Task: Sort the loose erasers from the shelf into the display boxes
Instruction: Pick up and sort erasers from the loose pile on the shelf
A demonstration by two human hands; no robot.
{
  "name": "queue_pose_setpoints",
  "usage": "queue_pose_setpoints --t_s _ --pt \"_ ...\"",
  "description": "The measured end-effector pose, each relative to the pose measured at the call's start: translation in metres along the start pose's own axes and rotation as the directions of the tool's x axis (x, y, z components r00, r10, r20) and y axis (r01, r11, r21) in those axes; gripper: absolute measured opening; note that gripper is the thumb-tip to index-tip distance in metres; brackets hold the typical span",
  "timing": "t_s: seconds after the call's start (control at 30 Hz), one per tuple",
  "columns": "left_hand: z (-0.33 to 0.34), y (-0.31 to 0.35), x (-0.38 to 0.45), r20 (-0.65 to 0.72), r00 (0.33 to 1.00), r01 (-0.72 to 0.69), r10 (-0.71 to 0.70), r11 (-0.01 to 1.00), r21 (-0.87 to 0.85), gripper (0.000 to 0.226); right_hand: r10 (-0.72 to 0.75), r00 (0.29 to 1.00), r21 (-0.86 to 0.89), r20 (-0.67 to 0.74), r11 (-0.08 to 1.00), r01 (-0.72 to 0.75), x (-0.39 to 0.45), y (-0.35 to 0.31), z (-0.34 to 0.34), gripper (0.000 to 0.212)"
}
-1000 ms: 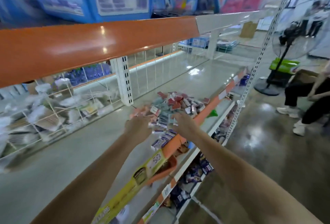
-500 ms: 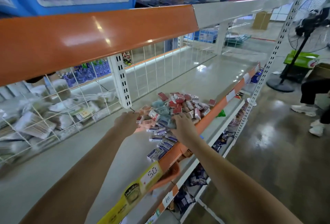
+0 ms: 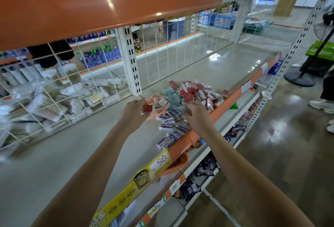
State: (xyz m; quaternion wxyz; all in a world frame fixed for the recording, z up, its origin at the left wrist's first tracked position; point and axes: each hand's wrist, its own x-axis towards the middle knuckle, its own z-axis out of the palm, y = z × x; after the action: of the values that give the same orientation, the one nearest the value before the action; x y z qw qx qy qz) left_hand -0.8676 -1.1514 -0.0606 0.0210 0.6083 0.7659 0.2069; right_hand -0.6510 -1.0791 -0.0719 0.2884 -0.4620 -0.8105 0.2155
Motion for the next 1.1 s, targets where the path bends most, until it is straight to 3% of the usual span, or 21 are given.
queue_pose_setpoints --t_s 0.2,0.37,0.67,0.93,1.1 --pt "-0.030 0.006 -0.052 -0.144 0.990 -0.030 0.002 0.981 -0.194 0.031 0.036 0.992 0.385 0.124 0.919 -0.081 -0.022 -0.043 -0.007 0.020" --pt "-0.059 -0.002 -0.105 -0.248 0.966 0.006 -0.079 0.960 -0.280 0.032 -0.002 0.966 0.735 0.257 0.650 -0.194 -0.053 -0.090 -0.003 0.024" --pt "-0.114 -0.031 -0.197 -0.223 0.915 0.213 -0.336 0.873 -0.439 0.005 -0.176 0.914 0.842 0.366 0.480 -0.245 -0.097 -0.159 0.021 0.022" --pt "-0.143 -0.067 -0.260 -0.104 0.852 0.371 -0.513 0.732 -0.571 0.016 -0.329 0.805 0.833 0.494 0.444 -0.330 -0.127 -0.214 0.051 0.027" --pt "-0.162 -0.087 -0.307 -0.094 0.818 0.378 -0.567 0.654 -0.655 0.021 -0.412 0.739 0.819 0.533 0.470 -0.329 -0.149 -0.249 0.074 0.028"
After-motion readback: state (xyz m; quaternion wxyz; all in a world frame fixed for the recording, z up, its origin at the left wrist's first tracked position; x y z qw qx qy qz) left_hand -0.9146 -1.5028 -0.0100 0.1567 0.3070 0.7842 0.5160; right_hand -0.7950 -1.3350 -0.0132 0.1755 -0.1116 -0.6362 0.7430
